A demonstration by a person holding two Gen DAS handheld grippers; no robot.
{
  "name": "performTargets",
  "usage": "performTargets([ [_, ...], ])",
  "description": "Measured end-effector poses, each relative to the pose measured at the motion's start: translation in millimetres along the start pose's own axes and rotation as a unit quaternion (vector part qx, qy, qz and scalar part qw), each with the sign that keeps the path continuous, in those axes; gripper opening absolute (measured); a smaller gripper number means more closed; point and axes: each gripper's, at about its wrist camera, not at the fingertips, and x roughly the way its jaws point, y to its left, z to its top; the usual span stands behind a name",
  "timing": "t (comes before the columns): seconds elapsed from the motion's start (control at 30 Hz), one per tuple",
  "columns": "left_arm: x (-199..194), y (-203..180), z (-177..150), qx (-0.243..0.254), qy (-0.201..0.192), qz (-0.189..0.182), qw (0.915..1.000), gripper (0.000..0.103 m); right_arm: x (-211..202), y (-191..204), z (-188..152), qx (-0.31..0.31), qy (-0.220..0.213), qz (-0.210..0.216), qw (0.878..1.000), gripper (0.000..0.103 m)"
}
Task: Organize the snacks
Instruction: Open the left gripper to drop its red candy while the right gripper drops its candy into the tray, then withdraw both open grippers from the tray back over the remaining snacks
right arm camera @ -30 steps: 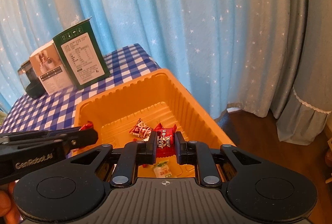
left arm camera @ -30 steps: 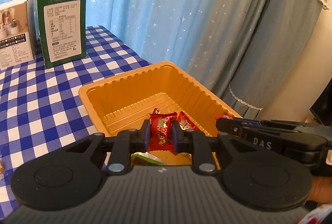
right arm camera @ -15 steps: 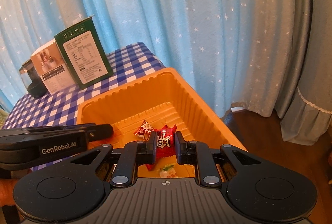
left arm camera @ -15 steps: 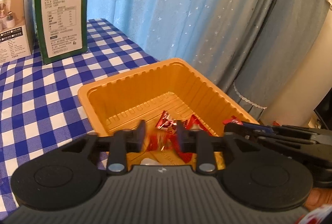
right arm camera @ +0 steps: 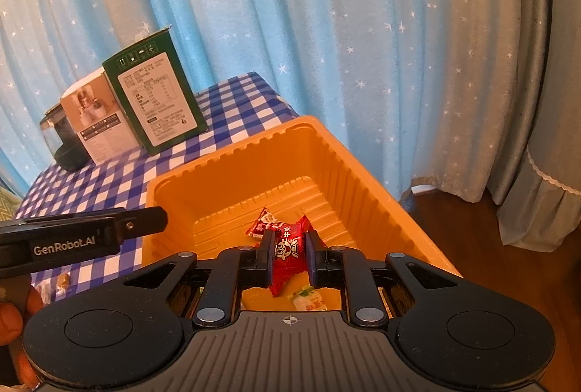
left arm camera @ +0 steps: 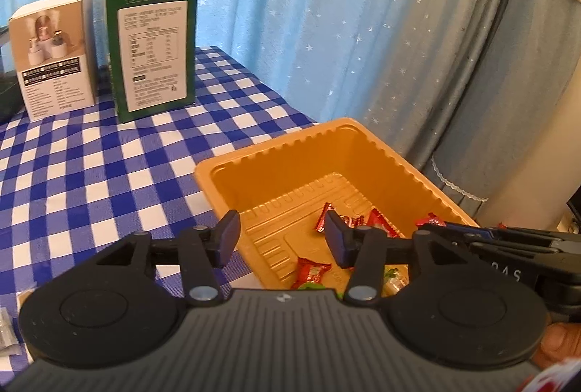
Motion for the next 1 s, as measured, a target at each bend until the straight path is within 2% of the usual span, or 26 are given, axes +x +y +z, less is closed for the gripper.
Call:
performTargets([
  [0.2,-3.9,6.6,-2.4,0.001,0.003,0.01,0.9999,0.058,0.9,1.6,2.1,0.026,-0.004,0.02,0.999,0.021],
  [0.27,-5.0,7.8,-3.3,0.003,0.002,0.013,0.9999,0.063,3.4,2.1,1.8,0.029,0.002,0.023,0.999,0.032],
  [0.3,-5.5,8.4,-3.8,0.003,0.002,0.014,0.9999,0.064,3.7,2.5,1.9,0.028,0.002,0.021,0.999,0.043],
  [0.33,-6.3,9.2,-4.2,0.003,0.001,0.016,0.9999,0.065,3.4,3.0,1.8,0.027,0.0,0.019,0.999,0.046],
  [0.77,-15.6,12.8,-6.6,0.01,-0.004,0.033,0.9994,0.074,2.3,11.1,0.5,0.011,-0.008,0.0,1.0,0.047],
  [1.0,-29.2,24.7,-8.7,0.005,-0.012,0.048,0.9988,0.08,0.3,21.7,0.0,-0.003,-0.019,-0.005,1.0,0.052],
])
